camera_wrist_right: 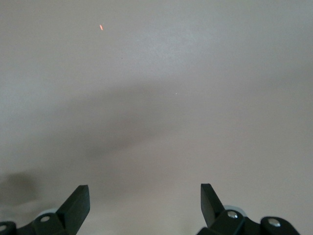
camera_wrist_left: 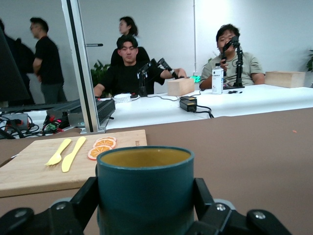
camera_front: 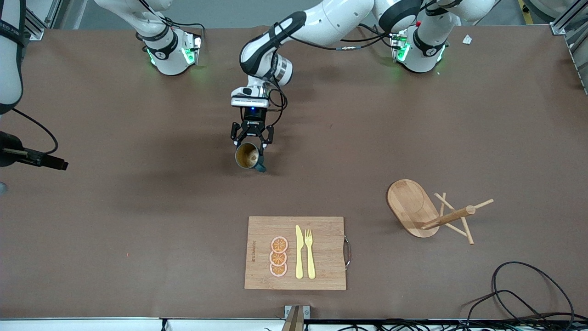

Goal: Transfer cup from left to right arm and place
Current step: 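Carry the mug to mid-table with the left gripper while the right gripper approaches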

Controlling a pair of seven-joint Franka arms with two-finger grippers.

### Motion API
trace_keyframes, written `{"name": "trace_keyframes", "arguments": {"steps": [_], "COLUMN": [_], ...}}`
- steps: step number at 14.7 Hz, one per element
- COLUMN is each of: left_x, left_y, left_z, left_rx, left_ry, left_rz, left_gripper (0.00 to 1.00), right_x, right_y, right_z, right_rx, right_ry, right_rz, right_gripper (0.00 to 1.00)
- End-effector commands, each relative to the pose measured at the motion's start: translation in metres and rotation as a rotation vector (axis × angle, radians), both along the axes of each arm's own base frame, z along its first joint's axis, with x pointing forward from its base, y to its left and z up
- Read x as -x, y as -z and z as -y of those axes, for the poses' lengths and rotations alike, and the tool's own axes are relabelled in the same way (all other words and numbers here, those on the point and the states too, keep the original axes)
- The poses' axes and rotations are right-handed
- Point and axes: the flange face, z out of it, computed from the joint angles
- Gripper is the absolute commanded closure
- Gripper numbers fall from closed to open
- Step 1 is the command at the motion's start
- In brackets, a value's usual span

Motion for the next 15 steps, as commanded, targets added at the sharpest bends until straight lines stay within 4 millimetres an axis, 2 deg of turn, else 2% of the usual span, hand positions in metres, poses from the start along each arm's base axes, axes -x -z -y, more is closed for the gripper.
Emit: {"name": "trace_keyframes", "arguments": {"steps": [1,2,4,6,9,10,11,12,14,15], "left_x": [0.004,0.009,0.013,0.021,0.053,0.055,0.055,0.058,0.06,0.061], "left_y": [0.027,0.038,0.044,0.041,0.039,0.037,0.033,0.029,0.019,0.007], "left_z": [-0.001,-0.003,-0.004,0.0,0.006,0.006,0.007,0.008,0.01,0.012], "left_rx": [-0.005,-0.004,-0.001,0.01,-0.003,-0.007,-0.006,-0.02,-0.053,-0.064], "left_ry": [0.016,0.021,0.015,0.009,-0.075,-0.094,-0.113,-0.12,-0.152,-0.169], "left_rz": [0.064,0.067,0.076,0.06,-0.057,-0.078,-0.094,-0.11,-0.149,-0.178], "left_gripper": [0.52,0.52,0.52,0.5,0.44,0.42,0.25,0.01,0.01,0.01], "right_x": [-0.001,-0.001,-0.002,-0.003,-0.001,-0.001,-0.001,-0.001,0.0,0.001], "right_y": [0.012,0.016,0.026,0.033,0.048,0.052,0.053,0.053,0.053,0.052], "right_z": [-0.025,-0.034,-0.058,-0.076,-0.103,-0.115,-0.122,-0.135,-0.152,-0.16], "right_rx": [0.003,0.009,0.024,0.023,0.022,0.029,0.035,0.041,0.05,0.049], "right_ry": [0.107,0.137,0.217,0.283,0.394,0.423,0.459,0.508,0.547,0.537], "right_rz": [0.005,0.002,0.003,0.007,0.005,0.009,0.013,0.02,0.026,0.028], "right_gripper": [0.0,0.0,0.0,0.0,0.0,0.0,0.0,0.0,0.0,0.0]}}
